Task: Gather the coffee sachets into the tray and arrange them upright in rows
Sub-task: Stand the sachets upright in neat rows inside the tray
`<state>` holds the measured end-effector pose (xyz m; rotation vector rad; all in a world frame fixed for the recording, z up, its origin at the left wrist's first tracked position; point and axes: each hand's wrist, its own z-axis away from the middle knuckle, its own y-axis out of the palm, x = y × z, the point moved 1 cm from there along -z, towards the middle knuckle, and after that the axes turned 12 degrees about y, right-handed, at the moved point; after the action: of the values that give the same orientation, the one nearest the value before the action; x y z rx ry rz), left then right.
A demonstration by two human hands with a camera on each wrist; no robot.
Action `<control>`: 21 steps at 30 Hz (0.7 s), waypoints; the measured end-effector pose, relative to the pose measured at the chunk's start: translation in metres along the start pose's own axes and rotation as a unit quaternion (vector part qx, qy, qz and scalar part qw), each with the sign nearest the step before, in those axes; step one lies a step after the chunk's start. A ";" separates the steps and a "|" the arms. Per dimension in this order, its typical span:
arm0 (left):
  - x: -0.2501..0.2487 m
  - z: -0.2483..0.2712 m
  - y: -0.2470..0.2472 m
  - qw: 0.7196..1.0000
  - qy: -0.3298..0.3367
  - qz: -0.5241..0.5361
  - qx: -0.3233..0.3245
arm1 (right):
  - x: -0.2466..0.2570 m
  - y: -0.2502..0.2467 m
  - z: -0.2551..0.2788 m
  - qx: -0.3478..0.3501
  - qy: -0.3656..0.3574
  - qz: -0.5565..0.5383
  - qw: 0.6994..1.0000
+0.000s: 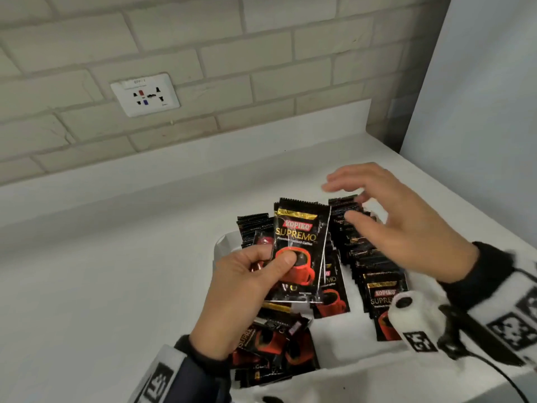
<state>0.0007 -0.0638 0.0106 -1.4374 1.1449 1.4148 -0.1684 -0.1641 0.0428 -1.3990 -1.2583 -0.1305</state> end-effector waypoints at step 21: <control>-0.017 0.012 -0.087 0.958 0.106 -0.169 -0.204 | 0.047 0.048 -0.057 0.247 0.065 0.207 0.944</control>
<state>0.0813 -0.0281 0.0225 -2.0082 0.7012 1.3184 -0.0824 -0.1672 0.0620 -1.1582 -0.7897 0.3573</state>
